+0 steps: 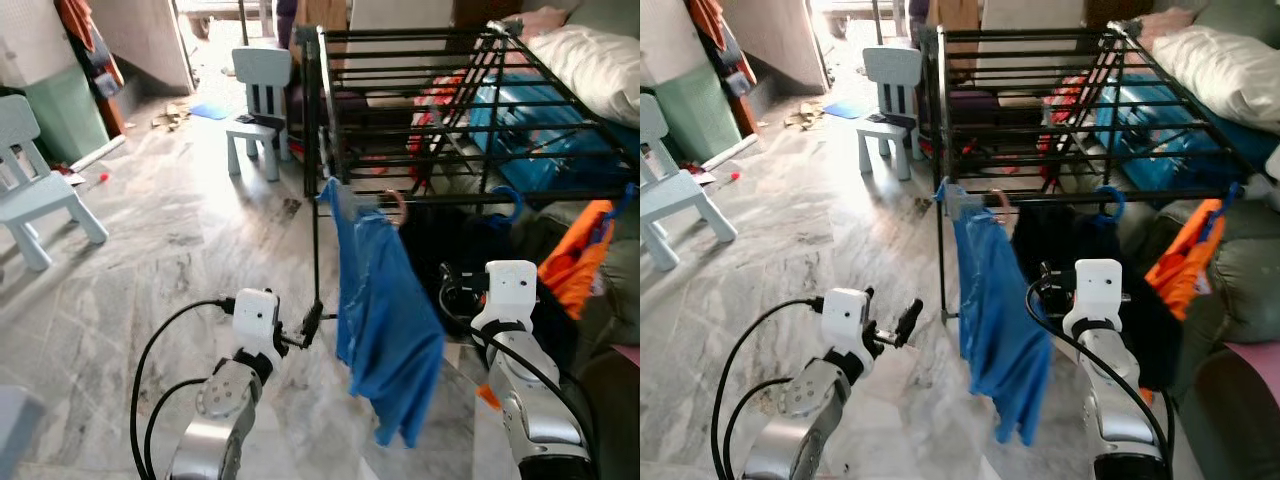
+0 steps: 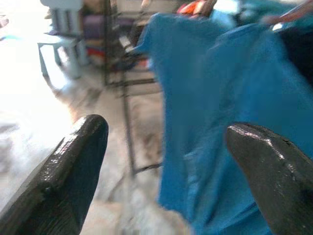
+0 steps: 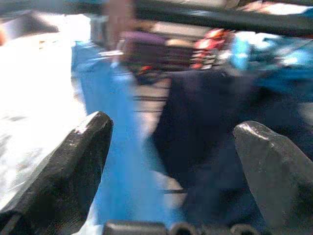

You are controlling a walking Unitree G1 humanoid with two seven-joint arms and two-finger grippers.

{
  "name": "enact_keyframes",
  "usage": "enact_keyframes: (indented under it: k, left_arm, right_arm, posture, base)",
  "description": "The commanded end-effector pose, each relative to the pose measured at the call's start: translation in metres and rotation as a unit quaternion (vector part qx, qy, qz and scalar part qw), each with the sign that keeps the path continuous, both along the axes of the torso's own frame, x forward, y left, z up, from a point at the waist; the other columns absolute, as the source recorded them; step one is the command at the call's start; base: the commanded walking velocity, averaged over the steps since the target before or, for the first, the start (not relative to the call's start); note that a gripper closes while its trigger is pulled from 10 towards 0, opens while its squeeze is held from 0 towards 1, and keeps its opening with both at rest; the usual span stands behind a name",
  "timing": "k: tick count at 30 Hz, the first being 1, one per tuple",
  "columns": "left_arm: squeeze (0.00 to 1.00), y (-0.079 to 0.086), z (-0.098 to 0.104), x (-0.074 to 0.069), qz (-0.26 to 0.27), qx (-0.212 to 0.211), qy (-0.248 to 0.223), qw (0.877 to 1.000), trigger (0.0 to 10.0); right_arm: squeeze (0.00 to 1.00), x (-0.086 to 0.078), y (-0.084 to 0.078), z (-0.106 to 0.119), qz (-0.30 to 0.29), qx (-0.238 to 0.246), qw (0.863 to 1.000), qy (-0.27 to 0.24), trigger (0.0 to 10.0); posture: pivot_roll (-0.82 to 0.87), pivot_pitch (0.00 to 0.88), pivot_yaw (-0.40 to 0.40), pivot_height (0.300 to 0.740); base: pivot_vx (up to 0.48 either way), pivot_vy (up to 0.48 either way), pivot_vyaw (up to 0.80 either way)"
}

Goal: Hang hanger

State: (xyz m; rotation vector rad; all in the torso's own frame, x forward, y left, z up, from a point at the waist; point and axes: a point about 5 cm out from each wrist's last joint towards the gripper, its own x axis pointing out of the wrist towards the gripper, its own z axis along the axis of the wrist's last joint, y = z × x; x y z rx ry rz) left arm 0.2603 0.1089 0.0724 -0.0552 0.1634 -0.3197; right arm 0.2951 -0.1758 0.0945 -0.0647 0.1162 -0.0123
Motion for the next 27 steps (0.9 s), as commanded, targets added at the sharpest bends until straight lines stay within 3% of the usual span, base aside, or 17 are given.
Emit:
enact_keyframes:
  k: [1, 27]
  left_arm:
    - [0.0, -0.0052, -0.002, -0.0014, -0.007, -0.004, 0.008, 1.0, 10.0]
    - [0.0, -0.0089, -0.0049, -0.0009, -0.013, 0.0, 0.016, 1.0, 10.0]
  right_arm:
    - [0.0, 0.0004, -0.0066, 0.003, -0.007, -0.005, 1.0, -0.005, 10.0]
    - [0.0, 0.0005, -0.0162, 0.0061, -0.023, -0.03, 0.999, -0.011, 10.0]
  posture:
    - [-0.01, 0.0, -0.011, 0.74]
    - [-0.02, 0.0, -0.022, 0.74]
  base:
    - [0.0, 0.0, 0.0]
    - [0.0, 0.0, 0.0]
